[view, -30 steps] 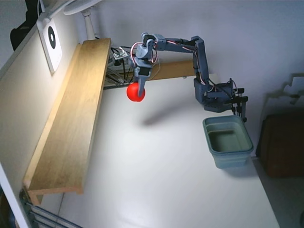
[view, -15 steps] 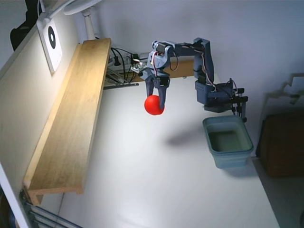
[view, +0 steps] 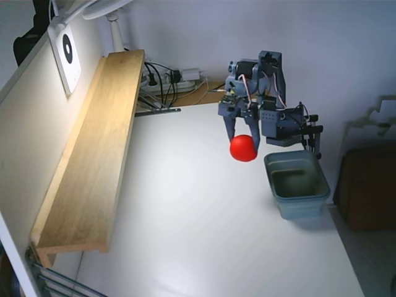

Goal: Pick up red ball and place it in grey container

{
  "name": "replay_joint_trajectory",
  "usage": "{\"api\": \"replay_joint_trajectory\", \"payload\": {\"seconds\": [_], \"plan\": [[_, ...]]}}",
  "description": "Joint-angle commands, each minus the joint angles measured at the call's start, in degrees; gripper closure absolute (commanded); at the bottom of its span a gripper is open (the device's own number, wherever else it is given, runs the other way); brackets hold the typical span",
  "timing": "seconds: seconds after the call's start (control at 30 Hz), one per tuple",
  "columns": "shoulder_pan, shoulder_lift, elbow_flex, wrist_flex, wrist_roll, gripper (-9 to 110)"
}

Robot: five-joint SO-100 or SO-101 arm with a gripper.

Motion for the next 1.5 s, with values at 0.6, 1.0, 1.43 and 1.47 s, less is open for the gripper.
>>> {"api": "replay_joint_trajectory", "payload": {"seconds": [0.6,1.0,1.43,1.47], "plan": [[-22.13,0.97,-2.89,1.11,0.18,78],[-22.07,0.97,-2.89,1.11,0.18,78],[-22.07,0.97,-2.89,1.11,0.18,63],[-22.07,0.97,-2.89,1.11,0.18,63]]}}
